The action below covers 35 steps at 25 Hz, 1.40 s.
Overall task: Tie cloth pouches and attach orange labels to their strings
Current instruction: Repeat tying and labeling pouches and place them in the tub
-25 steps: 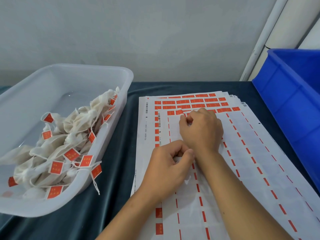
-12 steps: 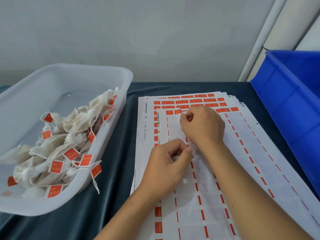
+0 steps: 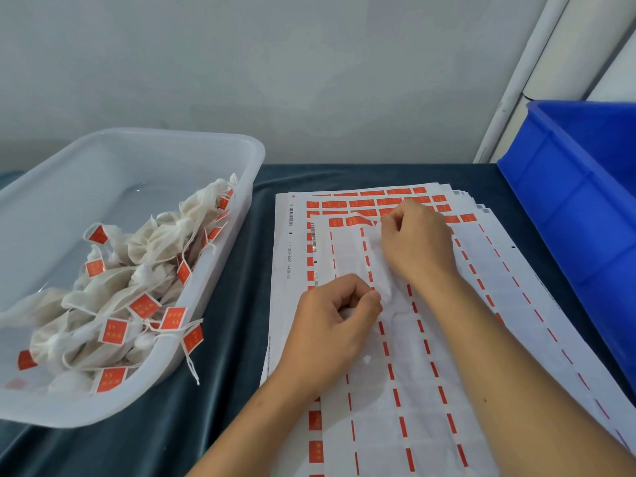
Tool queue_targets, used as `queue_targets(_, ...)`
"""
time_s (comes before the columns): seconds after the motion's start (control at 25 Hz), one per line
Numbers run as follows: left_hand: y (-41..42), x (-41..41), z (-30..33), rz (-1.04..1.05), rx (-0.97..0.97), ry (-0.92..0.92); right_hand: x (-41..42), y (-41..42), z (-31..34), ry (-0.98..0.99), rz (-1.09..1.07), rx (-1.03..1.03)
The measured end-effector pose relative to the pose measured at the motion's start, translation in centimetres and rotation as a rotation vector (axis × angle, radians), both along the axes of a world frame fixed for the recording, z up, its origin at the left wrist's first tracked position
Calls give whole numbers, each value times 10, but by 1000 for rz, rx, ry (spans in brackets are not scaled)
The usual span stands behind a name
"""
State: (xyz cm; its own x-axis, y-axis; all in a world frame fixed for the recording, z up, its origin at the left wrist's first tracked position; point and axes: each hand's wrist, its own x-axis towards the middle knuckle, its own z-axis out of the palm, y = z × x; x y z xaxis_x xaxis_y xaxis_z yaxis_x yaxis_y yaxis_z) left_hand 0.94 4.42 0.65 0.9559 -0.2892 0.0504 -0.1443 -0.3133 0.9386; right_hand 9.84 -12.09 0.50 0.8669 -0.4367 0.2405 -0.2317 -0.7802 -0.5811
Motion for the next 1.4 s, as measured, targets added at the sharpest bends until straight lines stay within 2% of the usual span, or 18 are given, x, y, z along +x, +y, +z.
queue_targets(0.12,1,-1,1,-4,-14,6,2,-15,7,-63,-79,103)
queue_targets(0.28,-1,-1,1,7,-19,2,-11,-30,19,-151,-106,372)
queue_targets(0.48,0,3,1,69,-129,29,-52,-21,23,-144,0,646)
queue_targets(0.72,3,6,5,133,-206,69,-95,-7,16,-109,181,876)
queue_targets(1.12,3,8,7,199,-304,151,-111,-2,9,-197,316,916)
queue_targets(1.4,0,3,8,127,-261,32,-118,8,16,-214,407,958)
